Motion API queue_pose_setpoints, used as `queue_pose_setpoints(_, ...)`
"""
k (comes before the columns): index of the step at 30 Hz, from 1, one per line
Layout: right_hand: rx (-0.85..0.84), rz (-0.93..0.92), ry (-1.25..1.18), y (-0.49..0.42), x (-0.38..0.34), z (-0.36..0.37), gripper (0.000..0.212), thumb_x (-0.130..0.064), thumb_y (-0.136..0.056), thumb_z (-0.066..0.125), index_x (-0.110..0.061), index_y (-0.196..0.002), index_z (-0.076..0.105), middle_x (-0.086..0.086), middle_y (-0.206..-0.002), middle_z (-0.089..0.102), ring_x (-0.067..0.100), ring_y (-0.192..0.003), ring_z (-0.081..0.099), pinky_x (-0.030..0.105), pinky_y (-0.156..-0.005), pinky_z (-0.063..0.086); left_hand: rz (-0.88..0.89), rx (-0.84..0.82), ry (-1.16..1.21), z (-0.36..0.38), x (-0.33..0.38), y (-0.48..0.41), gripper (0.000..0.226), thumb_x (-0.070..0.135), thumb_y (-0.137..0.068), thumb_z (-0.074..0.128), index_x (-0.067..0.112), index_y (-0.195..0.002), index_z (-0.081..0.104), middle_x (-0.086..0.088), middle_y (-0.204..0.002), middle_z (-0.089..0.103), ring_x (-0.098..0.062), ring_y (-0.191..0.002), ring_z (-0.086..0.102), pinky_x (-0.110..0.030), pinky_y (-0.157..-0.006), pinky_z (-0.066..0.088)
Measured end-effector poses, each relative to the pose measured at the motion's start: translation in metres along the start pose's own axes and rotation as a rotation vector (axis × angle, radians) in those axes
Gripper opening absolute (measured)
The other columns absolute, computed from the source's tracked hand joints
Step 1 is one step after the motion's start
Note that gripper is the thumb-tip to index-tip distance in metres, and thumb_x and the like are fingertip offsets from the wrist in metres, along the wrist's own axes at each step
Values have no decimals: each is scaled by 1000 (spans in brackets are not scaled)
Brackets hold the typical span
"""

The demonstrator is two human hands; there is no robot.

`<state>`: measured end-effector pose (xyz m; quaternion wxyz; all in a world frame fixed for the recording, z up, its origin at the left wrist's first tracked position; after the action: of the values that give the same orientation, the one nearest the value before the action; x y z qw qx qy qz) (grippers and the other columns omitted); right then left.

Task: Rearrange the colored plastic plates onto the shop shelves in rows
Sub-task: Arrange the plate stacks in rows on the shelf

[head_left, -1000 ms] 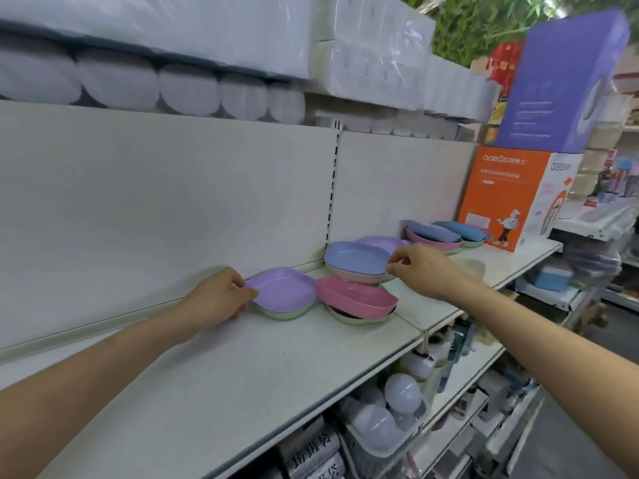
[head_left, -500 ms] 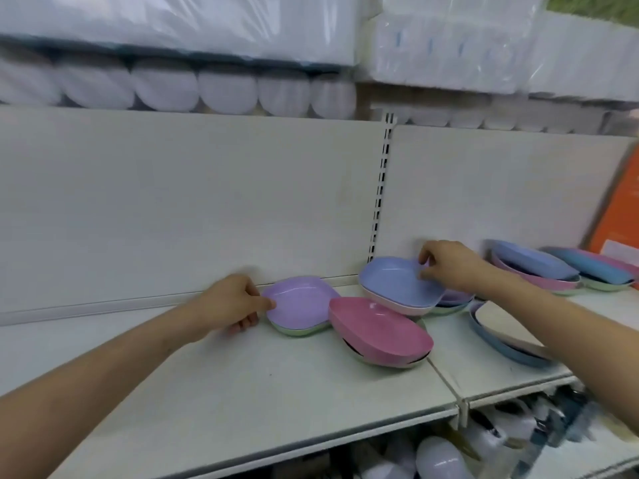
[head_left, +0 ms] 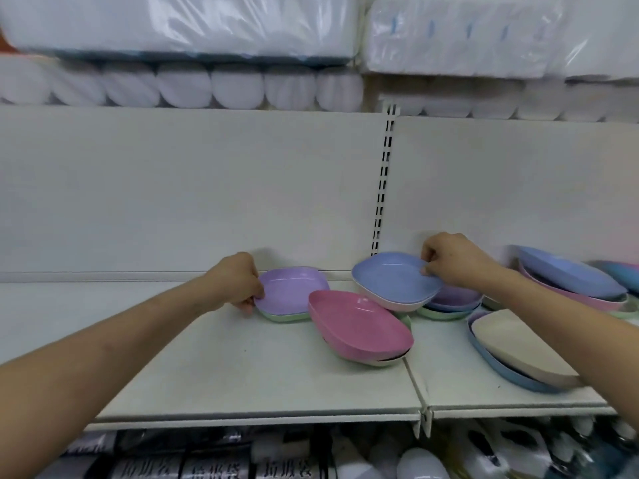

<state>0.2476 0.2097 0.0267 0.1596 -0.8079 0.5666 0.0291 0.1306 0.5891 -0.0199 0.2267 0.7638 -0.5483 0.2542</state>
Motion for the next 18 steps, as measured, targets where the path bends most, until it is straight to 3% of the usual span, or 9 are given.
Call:
queue_pose_setpoints(5, 9, -34, 59, 1, 1, -5, 17, -12, -80, 75, -21, -74, 61, 0, -81, 65, 26, -79, 63, 33, -65, 48, -25, -1, -58, -4, 9, 1, 9, -1, -85, 62, -4, -94, 62, -22, -88, 72, -33, -63, 76, -46, -74, 65)
queue_pose_setpoints(9, 54, -54, 145, 3, -1, -13, 10, -17, -83, 66, -23, -80, 58, 4, -86, 63, 31, -78, 61, 35, -66, 50, -19, -13, -128, -6, 15, 4, 7, -2, -86, 51, 1, -84, 57, -17, -85, 66, -32, -62, 76, -47, -81, 64)
queue_pose_setpoints(15, 115, -68, 194, 3, -5, -23, 5, -20, -95, 52, -23, -91, 50, 4, -83, 55, 31, -74, 56, 35, -60, 41, 63, 45, -383, -15, 35, 5, 19, -2, -89, 43, 10, -75, 50, -8, -72, 63, -32, -76, 77, -35, -71, 59)
queue_pose_setpoints(18, 147, -84, 153, 4, -7, -28, 5, -16, -96, 48, -16, -92, 48, 8, -78, 55, 32, -69, 55, 39, -59, 45, 93, 82, -540, -17, 42, 7, 14, 0, -93, 42, 9, -84, 50, -12, -85, 65, -30, -71, 72, -29, -61, 51)
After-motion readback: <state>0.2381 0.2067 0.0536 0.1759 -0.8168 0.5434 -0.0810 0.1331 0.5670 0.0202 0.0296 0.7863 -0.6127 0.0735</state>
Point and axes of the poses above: each hand's wrist, its own y-axis away from the middle knuckle, its own z-axis out of the palm, x = y × z, the point moved 8 cm from there along -y, towards the middle knuckle
